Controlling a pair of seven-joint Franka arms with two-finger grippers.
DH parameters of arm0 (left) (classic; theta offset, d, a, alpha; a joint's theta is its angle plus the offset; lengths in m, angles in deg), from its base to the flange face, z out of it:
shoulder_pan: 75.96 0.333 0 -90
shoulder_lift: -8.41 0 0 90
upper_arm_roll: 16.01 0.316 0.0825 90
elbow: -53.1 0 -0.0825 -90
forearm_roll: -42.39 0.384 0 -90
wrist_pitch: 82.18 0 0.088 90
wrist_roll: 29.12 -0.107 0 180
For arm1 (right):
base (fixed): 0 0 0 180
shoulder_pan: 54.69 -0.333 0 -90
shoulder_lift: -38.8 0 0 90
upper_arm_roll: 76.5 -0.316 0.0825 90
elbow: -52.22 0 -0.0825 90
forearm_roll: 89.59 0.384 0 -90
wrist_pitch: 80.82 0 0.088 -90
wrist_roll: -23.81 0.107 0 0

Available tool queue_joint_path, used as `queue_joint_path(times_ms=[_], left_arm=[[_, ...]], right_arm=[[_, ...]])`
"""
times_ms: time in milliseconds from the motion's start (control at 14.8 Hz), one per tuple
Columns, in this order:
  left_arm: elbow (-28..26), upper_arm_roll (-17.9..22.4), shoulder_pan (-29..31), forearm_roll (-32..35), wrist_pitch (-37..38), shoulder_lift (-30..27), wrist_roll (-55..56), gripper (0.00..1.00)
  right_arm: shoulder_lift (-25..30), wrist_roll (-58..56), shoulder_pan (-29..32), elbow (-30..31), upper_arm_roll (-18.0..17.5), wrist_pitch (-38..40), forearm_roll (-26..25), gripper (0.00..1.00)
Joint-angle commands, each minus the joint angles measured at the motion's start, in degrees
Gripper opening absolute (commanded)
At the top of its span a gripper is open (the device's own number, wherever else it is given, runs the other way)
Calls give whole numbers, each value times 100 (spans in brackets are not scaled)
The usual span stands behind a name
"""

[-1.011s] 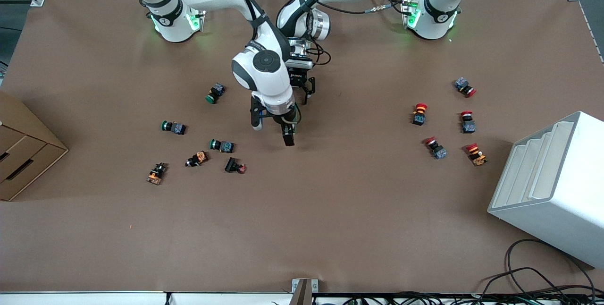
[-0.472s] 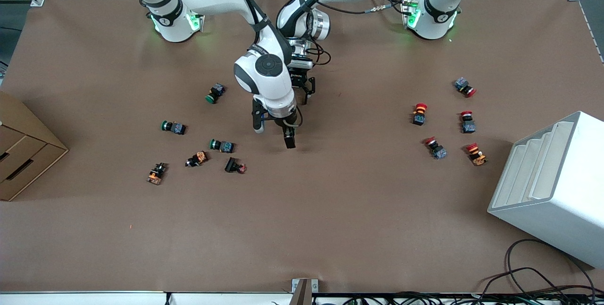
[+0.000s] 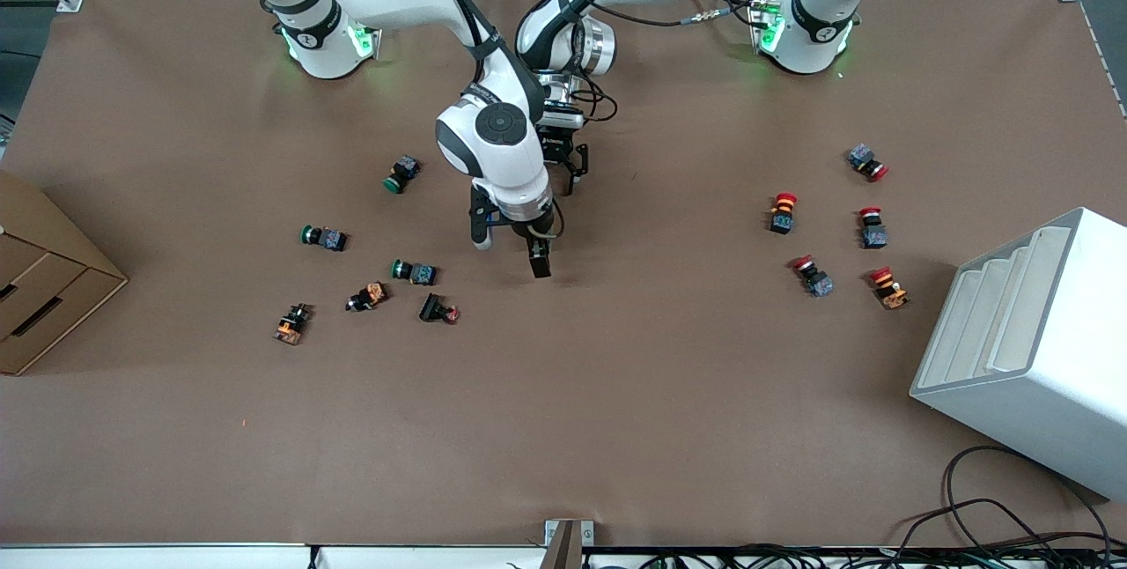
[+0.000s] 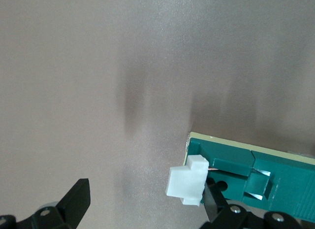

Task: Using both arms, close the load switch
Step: 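Push the white handle down into the contacts with the right gripper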

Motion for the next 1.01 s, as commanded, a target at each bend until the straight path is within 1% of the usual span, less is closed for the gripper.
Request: queue_joint_path(times_ms=[0,202,404,606,741,943], left_arm=[[114,39,8,11,-123,375,28,99],[123,39,8,20,-123,383,28,99],[123,39,8,11,-123,366,28,99],[123,39,8,20,-123,357,28,99],[123,39,17,20,-123,357,37,99],[132,39,17,20,-123,357,37,99]], right_arm=[[-326,-251,304,-331,65,-175,-224,100],[-458,-251,304,-419,65,-245,-259,100],[-476,-260,401,-419,65,-263,-391,100],[-441,-321,427,-489,65,-228,-400,100],[-397,-409,585,-586,30,-88,-356,100],[-204,-575,638,-840,-31,771,-304,100]])
